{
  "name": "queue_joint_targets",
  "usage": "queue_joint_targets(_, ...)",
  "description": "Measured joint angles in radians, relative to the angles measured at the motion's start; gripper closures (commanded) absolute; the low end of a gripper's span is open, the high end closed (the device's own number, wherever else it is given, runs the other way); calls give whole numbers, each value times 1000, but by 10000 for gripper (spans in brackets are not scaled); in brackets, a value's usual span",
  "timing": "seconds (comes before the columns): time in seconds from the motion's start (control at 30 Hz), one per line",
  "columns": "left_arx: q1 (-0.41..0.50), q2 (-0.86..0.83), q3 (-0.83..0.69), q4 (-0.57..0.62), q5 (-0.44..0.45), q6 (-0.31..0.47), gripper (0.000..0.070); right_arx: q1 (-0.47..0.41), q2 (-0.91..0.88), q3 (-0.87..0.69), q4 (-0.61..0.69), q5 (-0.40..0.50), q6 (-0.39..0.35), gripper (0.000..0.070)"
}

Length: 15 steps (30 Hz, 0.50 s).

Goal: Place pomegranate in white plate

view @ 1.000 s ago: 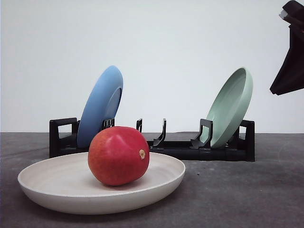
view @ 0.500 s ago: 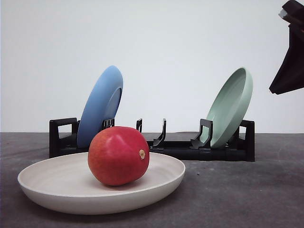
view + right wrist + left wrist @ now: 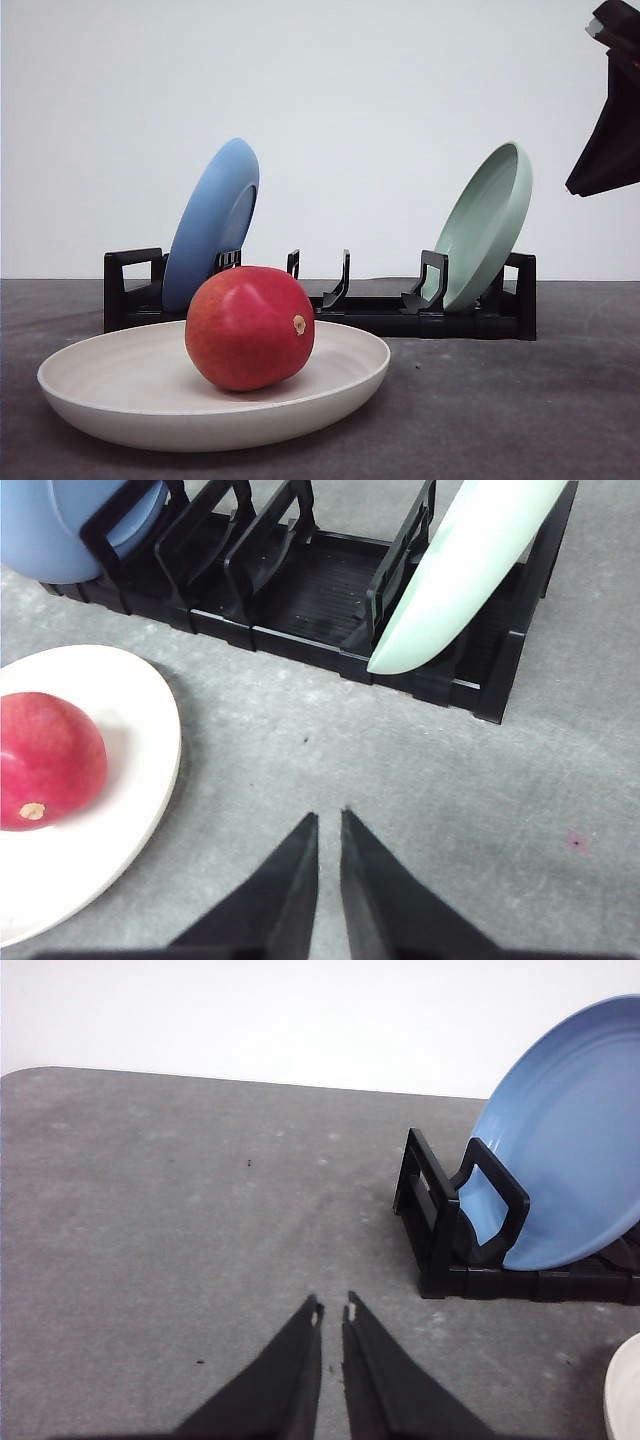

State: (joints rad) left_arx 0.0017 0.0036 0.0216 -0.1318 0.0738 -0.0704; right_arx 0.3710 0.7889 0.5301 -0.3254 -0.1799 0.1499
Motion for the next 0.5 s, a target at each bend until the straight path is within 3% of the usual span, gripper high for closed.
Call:
queue_joint_targets(0.2, 0, 0, 0, 0, 0, 0, 683, -69, -113, -34, 17, 43, -67, 665)
queue_joint_targets(0.5, 0, 0, 0, 0, 0, 0, 683, -262, -505, -357, 153, 86, -71, 665)
